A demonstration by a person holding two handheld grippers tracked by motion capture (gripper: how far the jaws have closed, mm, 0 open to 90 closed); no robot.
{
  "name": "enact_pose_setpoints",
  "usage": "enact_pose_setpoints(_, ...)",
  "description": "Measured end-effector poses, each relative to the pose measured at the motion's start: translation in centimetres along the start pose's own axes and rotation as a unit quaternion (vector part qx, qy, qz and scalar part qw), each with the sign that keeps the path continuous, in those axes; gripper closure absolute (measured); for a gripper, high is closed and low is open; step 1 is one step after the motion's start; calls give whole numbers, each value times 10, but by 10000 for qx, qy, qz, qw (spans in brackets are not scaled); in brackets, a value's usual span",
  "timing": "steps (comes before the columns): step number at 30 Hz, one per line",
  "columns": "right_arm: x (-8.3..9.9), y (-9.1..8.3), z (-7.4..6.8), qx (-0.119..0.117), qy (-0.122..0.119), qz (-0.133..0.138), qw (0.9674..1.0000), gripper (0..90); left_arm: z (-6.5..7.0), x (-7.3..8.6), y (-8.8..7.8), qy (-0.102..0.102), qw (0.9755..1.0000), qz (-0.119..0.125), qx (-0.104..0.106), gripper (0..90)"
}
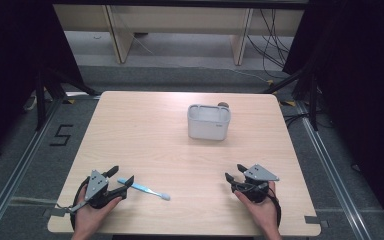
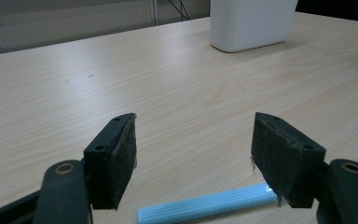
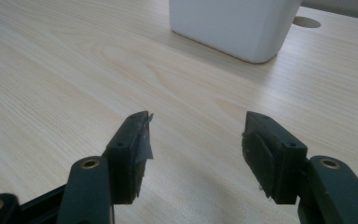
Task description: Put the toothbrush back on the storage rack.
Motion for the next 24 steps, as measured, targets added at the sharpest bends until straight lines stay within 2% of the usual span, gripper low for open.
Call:
enact_pose_setpoints(2, 0, 0, 0, -14, 18, 1, 10000, 424, 1, 0, -1, -5, 9999, -108, 59, 301)
enact_pose_setpoints(3, 0, 0, 0, -36, 30, -12, 10000, 423, 2, -4, -1, 32, 9999, -33, 126, 301)
enact_pose_setpoints(5, -1, 0, 2, 40, -94, 25, 9999, 423, 2, -11, -2, 122, 9998, 18, 171, 303)
enact_pose_setpoints(7, -1, 0, 2, 24, -41, 20, 10000, 422, 2, -15, -2, 176, 9997, 39, 187, 305)
enact_pose_setpoints(8, 0, 1, 0, -80, 93, 21, 9999, 420, 2, -19, -3, 261, 9994, 50, 219, 311)
enact_pose_setpoints(9, 0, 1, 0, -94, 107, 24, 9999, 420, 3, -24, -3, 382, 9989, 19, 282, 313)
enact_pose_setpoints(12, 0, 1, 0, -150, 99, 2, 9998, 420, 3, -29, -2, 460, 9983, -16, 371, 317)
enact_pose_setpoints(16, 0, 1, 0, -179, 110, 6, 9998, 420, 1, -34, 0, 659, 9961, -270, 523, 326)
enact_pose_setpoints(18, 0, 1, 0, -117, 61, -5, 9999, 420, -1, -36, 0, 823, 9935, -474, 629, 340)
enact_pose_setpoints(19, 0, 1, 0, -117, 61, -5, 9999, 420, -1, -37, 1, 957, 9909, -575, 754, 340)
enact_pose_setpoints(20, 0, 2, 0, -116, 50, -10, 9999, 419, -2, -40, 4, 1224, 9873, -510, 872, 344)
enact_pose_setpoints(21, 0, 1, 0, -44, 64, -3, 10000, 419, -1, -41, 3, 1458, 9823, -633, 988, 357)
enact_pose_setpoints(22, 0, 1, 0, -44, 64, -3, 10000, 419, 0, -41, 3, 1623, 9784, -713, 1063, 357)
enact_pose_setpoints(23, 0, 1, -1, -85, 133, -31, 9999, 419, 0, -42, 2, 1963, 9686, -896, 1235, 365)
enact_pose_setpoints(24, 0, 1, -1, -85, 133, -31, 9999, 419, 2, -43, 1, 2121, 9629, -974, 1358, 365)
Point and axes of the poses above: each handheld gripper's, and its own axes: y roughly forward along the jaws, x roughly out of its underside, z roughly to its right, the point moved 5 cm from there along y, roughly forward along the jaws, and after that the axes turned 13 degrees about -x, right-handed, at the moved point
